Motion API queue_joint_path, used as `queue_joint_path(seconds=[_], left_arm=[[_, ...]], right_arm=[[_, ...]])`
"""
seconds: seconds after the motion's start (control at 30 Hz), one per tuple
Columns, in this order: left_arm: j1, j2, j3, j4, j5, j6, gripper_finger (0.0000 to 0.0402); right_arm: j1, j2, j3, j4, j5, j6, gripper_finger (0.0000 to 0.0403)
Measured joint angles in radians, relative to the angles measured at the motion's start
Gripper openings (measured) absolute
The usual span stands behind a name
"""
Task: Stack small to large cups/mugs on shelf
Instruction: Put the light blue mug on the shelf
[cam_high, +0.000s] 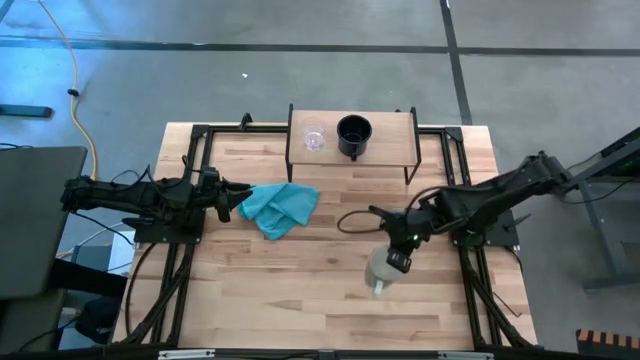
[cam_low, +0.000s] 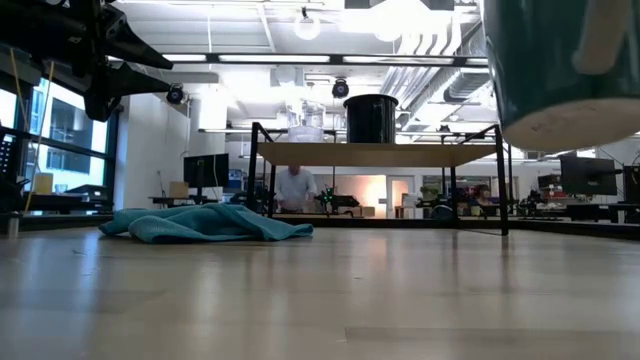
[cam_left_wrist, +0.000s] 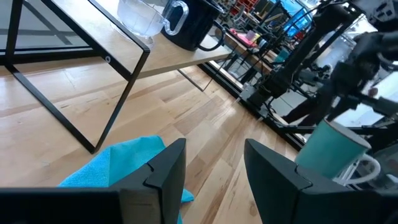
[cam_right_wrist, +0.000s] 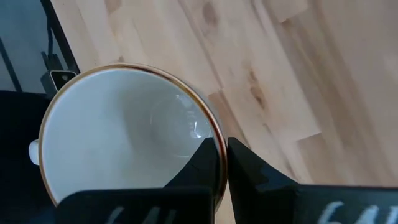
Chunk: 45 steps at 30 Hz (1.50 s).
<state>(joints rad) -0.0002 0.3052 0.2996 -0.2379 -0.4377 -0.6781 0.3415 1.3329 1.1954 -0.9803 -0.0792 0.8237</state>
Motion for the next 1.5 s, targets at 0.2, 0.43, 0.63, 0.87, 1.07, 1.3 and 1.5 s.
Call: queue_joint_path(seconds=[0.2,0.43,0.63,0.87,1.07,1.3,1.5], left_arm=[[0.000,0.000,0.000,0.000,0.000,0.000,0.0152],[0.000,0.000,0.000,0.002,-0.022,-0.008,0.0152],[0.000,0.000,0.000,0.004,-0.027,-0.035,0.0152],[0.000,0.000,0.000,0.005,-0.027,-0.053,0.0152],[0.000,0.000,0.000,0.007,-0.027,-0.061,0.0152],[0.000,0.000,0.000,0.012,-0.027,-0.066,0.0152],[0.000,0.000,0.000,0.011,-0.027,-0.086,0.0152]], right_arm=[[-0.059,-0.072,0.000,-0.050,-0.001,-0.040,0.0000],[-0.142,-0.120,0.028,-0.158,-0.009,-0.125,0.0000],[-0.229,-0.108,0.166,-0.306,0.006,-0.255,0.0000],[-0.350,-0.094,0.331,-0.461,0.053,-0.397,0.0000],[-0.451,-0.067,0.416,-0.541,0.061,-0.515,0.0000],[-0.563,-0.016,0.469,-0.574,0.051,-0.651,0.0000],[-0.640,0.042,0.507,-0.584,0.027,-0.771,0.0000]])
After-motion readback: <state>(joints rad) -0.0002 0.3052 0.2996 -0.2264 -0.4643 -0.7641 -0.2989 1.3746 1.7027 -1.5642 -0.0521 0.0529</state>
